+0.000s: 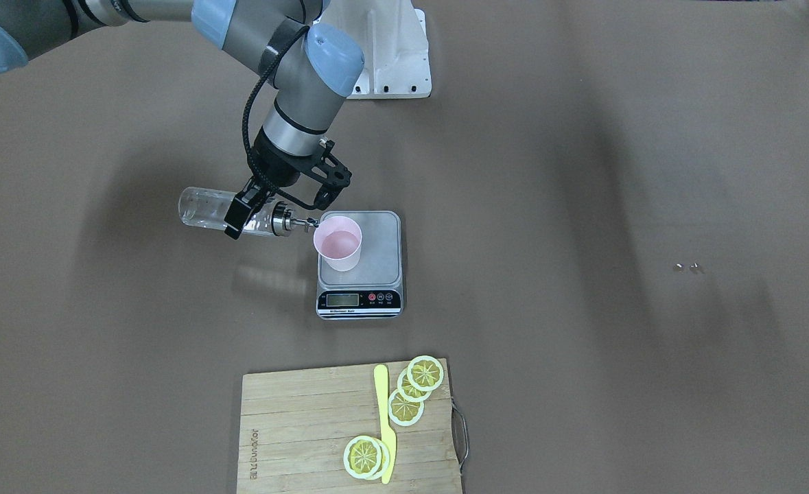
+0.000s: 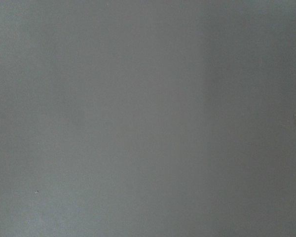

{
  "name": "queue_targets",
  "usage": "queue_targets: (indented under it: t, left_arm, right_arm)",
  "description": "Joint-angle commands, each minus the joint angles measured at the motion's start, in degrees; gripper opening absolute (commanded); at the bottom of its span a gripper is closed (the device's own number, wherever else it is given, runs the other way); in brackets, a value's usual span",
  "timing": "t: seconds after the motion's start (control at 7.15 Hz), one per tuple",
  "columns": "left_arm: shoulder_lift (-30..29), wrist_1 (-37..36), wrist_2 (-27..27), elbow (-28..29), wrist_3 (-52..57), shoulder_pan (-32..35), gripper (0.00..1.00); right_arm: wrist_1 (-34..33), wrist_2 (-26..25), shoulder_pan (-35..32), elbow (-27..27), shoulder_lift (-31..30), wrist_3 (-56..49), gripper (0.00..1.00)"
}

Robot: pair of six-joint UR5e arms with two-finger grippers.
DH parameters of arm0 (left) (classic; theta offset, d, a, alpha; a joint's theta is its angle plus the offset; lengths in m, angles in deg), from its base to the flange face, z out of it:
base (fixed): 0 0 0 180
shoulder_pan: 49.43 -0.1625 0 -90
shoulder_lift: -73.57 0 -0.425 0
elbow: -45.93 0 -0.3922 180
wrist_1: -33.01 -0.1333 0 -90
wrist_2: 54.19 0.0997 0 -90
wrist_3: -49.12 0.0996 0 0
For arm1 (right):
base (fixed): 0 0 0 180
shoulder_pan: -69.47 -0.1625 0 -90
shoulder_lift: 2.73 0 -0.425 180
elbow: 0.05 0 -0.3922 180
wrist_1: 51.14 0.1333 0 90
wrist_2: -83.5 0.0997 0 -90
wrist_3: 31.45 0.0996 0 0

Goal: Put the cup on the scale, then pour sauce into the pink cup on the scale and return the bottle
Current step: 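Tilt the bottle spout into the pink cup with the right gripper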

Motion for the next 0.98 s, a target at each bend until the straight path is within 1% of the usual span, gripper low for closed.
queue_targets:
  t: [0.0,0.28,0.56,0.84]
  left_arm:
    - [0.0,0.0,-0.1,0.0,-0.1,0.0,0.98]
    - [0.0,0.0,-0.1,0.0,-0.1,0.1,0.98]
    - [0.1,0.0,-0.1,0.0,-0.1,0.1,0.98]
    - [0.1,0.0,-0.1,0.0,0.0,0.1,0.98]
  right_arm:
    - [-1.9,-0.9,0.0,1.2,2.1,-0.1,0.29]
    - [-2.2,-0.9,0.0,4.7,4.1,-0.1,0.29]
    - [-3.6,-1.0,0.0,4.9,4.4,-0.1,0.29]
    - [-6.8,-1.7,0.1,5.9,6.4,-0.1,0.29]
